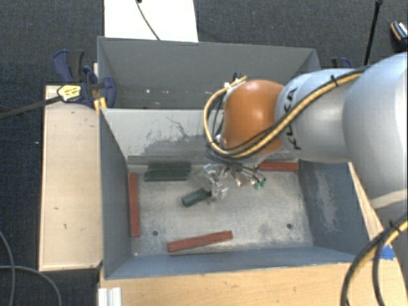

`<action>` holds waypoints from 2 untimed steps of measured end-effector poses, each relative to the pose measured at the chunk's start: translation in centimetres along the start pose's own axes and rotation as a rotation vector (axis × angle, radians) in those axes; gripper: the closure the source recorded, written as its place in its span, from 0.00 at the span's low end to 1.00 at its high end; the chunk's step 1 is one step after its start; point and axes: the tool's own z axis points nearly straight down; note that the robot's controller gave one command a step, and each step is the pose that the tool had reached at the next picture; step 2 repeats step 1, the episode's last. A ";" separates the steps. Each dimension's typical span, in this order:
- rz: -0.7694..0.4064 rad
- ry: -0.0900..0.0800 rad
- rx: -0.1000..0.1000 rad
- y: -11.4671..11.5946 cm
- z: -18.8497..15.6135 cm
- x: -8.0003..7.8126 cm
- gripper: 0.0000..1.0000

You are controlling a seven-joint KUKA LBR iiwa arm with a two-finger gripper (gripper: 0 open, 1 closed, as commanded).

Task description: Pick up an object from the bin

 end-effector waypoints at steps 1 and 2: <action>-0.305 -0.005 0.003 1.9 -13.1 0.1 1.00; -0.305 -0.005 0.003 1.9 -13.1 0.1 1.00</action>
Offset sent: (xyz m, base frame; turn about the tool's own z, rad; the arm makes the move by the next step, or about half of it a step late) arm -0.0127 0.0148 0.1275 -0.3066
